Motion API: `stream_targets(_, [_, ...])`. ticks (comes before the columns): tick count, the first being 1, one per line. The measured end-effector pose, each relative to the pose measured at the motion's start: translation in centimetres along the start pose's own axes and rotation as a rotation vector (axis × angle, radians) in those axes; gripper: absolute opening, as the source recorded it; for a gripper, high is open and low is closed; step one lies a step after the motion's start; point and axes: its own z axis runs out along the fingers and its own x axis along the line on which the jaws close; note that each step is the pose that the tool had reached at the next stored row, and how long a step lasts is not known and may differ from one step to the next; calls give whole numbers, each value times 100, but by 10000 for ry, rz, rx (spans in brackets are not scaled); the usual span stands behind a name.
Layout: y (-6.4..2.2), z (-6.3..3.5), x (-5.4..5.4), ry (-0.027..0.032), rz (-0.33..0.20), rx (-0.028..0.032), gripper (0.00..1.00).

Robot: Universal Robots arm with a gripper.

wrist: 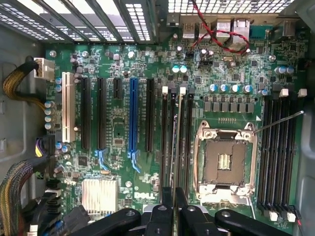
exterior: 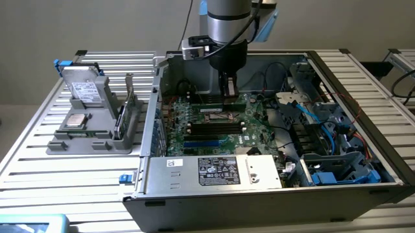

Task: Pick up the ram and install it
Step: 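Insert the ram into the slot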

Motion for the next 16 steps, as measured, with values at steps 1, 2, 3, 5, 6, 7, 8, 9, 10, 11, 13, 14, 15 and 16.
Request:
stream_targets(1, [1,13,-1,15,-2,0,14])
stream_targets(2, [2,32,-2,22,-4,-1,14])
stream_targets(3, [4,50,-3,21,-7,-4,14])
stream_targets(5, [7,86,-4,20,-24,-21,14])
stream_targets(6, [7,103,-5,20,-43,-36,14])
stream_targets(7, [9,119,-5,17,-62,-55,14])
stream_targets(8, [9,134,-5,14,-82,-78,14])
stream_targets(9, [10,149,-6,13,-102,-106,14])
stream_targets(10, [11,163,-6,11,-124,-141,14])
stream_targets(11, [12,175,-6,9,-144,-177,14])
stream_targets(13, [8,198,-6,6,-173,-247,14])
stream_targets(14, [4,206,-5,6,-177,-258,14])
stream_targets(15, [0,212,-5,6,-178,-259,14])
stream_targets(16, [-6,214,-3,6,-181,-260,14])
